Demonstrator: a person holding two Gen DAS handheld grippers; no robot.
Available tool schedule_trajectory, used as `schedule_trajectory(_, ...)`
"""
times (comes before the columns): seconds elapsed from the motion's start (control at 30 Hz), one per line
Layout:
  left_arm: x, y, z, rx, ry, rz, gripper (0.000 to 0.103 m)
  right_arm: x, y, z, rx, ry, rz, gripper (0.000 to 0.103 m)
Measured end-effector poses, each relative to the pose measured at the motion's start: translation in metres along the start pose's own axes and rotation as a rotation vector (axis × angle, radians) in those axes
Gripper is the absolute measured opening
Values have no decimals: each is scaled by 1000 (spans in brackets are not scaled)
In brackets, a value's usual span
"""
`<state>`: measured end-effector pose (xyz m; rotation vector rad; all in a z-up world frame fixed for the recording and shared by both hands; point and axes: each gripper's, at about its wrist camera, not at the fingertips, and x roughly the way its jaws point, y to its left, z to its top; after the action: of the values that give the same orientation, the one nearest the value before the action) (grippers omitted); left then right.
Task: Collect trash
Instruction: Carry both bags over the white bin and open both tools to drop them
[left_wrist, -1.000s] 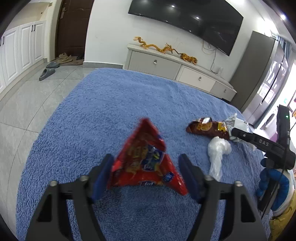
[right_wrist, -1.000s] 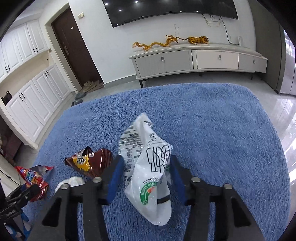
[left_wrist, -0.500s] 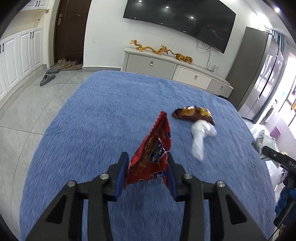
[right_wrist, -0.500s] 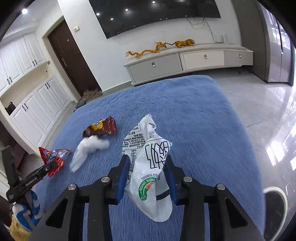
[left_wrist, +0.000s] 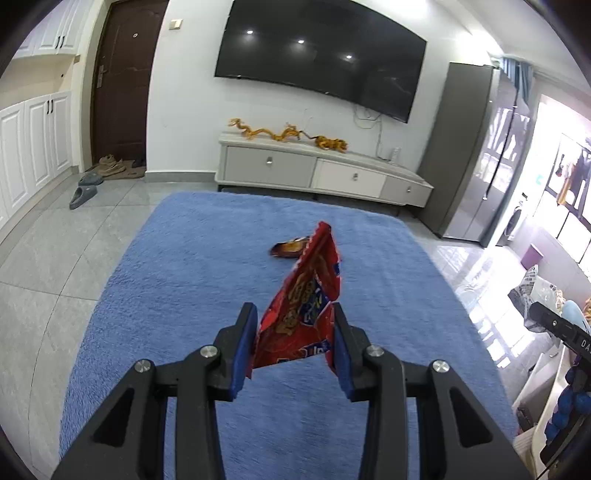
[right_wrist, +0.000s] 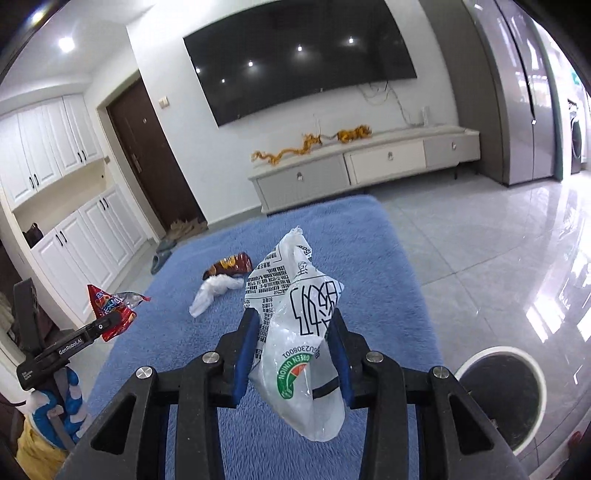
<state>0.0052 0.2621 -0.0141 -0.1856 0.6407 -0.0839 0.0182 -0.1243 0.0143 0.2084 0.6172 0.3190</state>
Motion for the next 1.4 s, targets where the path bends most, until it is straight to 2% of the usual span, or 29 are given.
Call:
schedule_trajectory(0.17, -14, -41, 1, 52, -7, -34, 37, -40, -9, 1, -1, -85, -9, 35)
schedule_trajectory(0.3, -21, -73, 2, 84, -11, -58, 37, -68, -22, -4, -7, -144, -48, 35)
schedule_trajectory(0.53, -13, -139, -7, 154, 27, -87, 37, -95, -65, -20, 46, -194, -127, 35)
schedule_trajectory(0.8, -2, -209, -26, 253, 52, -77, 37, -101, -105, -36, 102, -186, -163, 35)
schedule_trajectory(1.1, 4, -252, -47, 360, 48, -38, 37, -95, -122, -48, 97, -139, -155, 35)
schedule_trajectory(1.4, 18, -283, -59, 444, 70, -40, 37, -89, -145, -60, 142, -111, -167, 35)
